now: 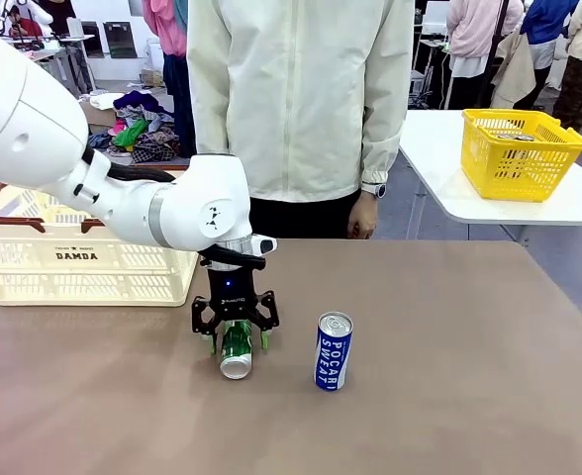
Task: Place the drinks into the Shopping basket.
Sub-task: Pick up one drink and place it into the Shopping basket.
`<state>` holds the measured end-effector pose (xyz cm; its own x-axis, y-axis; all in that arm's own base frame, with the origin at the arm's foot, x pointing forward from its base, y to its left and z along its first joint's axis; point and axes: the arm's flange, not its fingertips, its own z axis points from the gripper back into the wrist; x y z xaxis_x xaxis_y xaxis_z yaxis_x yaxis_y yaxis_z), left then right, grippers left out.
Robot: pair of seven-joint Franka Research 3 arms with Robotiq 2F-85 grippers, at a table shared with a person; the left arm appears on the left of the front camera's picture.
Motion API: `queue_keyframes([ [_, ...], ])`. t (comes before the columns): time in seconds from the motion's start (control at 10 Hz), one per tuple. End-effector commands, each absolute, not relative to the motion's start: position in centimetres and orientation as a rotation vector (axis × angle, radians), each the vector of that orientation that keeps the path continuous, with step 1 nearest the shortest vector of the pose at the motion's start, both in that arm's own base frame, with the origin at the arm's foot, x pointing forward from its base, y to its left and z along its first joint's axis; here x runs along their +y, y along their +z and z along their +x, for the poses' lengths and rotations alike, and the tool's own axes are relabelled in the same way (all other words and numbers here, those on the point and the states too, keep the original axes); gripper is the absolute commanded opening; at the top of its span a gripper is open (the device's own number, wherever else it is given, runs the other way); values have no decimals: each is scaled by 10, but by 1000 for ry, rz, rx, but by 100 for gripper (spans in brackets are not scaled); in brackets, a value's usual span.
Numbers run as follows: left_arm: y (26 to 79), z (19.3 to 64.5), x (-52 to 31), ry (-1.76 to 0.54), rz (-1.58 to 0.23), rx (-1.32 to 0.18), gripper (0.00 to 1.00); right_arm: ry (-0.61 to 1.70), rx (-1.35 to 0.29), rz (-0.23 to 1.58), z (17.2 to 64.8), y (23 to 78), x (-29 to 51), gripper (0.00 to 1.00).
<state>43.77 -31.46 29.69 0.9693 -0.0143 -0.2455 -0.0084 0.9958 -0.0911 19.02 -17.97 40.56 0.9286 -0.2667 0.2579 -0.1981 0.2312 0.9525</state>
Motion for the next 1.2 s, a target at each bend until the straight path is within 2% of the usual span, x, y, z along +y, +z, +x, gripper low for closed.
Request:
queue_keyframes([
  [0.0, 303, 441, -313, -12, -77, 244, 0, -62, -417, 1360, 192, 412, -179, 100],
  [0.7, 315, 436, -306, -46, -114, 216, 0, -62, -417, 1360, 192, 412, -179, 100],
  [0.9, 351, 433, -286, -85, -140, 176, 0, -62, -417, 1360, 192, 412, -179, 100],
  [1.1, 427, 436, -263, -157, -144, 137, 0, -62, -417, 1360, 192, 412, -179, 100],
])
